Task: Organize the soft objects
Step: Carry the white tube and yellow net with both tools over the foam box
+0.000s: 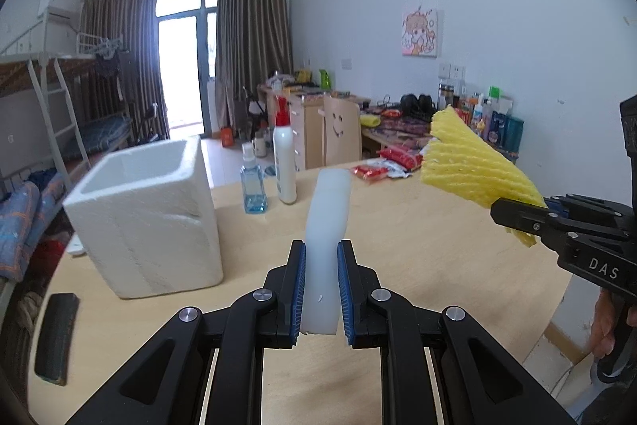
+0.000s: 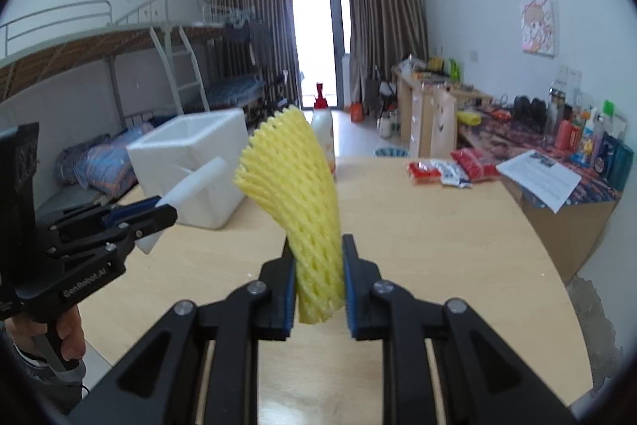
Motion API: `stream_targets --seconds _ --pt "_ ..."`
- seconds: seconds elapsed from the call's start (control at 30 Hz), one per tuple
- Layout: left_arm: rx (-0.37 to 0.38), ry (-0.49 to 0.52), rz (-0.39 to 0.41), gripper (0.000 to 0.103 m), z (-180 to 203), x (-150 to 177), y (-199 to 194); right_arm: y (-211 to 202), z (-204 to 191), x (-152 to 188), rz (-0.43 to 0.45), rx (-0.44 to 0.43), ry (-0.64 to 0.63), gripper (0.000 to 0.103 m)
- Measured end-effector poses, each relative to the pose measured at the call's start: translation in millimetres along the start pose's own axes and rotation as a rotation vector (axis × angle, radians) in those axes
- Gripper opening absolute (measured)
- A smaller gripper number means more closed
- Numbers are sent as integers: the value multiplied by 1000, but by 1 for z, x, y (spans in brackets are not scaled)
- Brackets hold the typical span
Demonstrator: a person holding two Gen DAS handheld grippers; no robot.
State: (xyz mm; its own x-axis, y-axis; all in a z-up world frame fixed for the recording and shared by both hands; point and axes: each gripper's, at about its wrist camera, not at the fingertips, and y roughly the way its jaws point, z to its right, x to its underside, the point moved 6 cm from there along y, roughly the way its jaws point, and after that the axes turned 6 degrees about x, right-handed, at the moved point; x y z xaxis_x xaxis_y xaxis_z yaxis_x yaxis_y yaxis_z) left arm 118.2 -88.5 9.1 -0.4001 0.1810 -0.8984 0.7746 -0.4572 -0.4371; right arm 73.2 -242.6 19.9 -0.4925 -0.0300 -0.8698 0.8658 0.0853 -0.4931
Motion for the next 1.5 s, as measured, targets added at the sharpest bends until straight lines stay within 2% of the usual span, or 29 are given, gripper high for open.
stream_targets --seconds 0.13,0.4,0.6,0.9,1.1,1.5 --pt "-18 9 44 17 2 -3 -22 -18 -2 -3 55 -6 16 23" --pt "-68 -6 101 17 -4 -3 -57 -24 -22 -3 90 -66 -4 23" --pt "-158 -34 132 17 -27 1 -76 -24 -38 -5 106 -111 -26 23" --pt "-284 -88 142 17 -74 9 -101 -17 -88 -14 126 -198 -84 23" --pt "-346 -136 144 17 -101 15 -108 -4 -116 -17 113 -244 -100 23" --pt "-446 -172 141 17 -128 16 -101 16 -157 -26 105 -280 -137 23"
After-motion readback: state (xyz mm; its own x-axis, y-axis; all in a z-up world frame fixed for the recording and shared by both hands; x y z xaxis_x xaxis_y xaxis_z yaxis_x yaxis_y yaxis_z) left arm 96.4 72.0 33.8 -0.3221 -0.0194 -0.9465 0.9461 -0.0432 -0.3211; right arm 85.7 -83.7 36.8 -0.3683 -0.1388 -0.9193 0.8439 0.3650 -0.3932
